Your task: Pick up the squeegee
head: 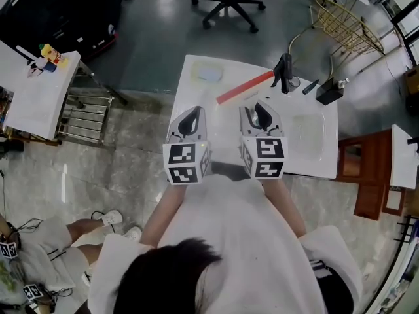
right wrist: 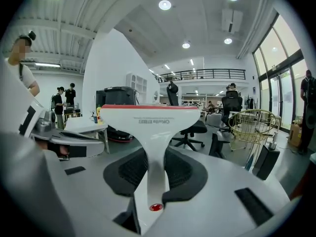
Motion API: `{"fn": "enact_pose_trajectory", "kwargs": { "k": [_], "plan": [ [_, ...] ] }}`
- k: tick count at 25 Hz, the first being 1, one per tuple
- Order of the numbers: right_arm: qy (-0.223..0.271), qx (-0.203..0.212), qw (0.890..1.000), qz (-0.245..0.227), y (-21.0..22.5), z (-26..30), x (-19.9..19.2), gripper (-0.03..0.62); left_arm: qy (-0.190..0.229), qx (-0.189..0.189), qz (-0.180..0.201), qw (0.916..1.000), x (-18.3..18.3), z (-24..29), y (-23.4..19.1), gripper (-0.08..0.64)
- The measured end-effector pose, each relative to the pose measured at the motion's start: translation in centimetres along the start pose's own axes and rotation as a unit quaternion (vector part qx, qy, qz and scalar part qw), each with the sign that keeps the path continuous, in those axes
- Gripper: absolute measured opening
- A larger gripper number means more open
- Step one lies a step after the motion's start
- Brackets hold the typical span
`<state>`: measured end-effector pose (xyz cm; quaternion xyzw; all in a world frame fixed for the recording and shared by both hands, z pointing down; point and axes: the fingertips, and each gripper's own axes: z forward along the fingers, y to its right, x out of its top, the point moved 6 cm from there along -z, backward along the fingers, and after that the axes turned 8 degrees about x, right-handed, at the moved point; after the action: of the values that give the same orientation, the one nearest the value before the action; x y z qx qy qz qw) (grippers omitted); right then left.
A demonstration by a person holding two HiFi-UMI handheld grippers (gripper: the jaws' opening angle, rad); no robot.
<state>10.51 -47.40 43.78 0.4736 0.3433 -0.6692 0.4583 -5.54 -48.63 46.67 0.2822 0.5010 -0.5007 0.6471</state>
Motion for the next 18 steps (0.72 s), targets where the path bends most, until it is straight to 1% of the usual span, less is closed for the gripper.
{"fn": "enact_pose_trajectory", "kwargs": {
  "k": [6,18],
  "plan": [
    [0.011,-0.006,1.0,0.008,-0.7,-0.6,0.0,0.11,0.003,-0.006,0.0,1.0,0.0,-0.8,0.3,0.026],
    [0.008,-0.018,1.0,0.007,-0.9,-1.9,-0.8,0.11,0.017,-0.019,0.009,0.9996,0.6,-1.2,1.6,0.026]
  ]
}}
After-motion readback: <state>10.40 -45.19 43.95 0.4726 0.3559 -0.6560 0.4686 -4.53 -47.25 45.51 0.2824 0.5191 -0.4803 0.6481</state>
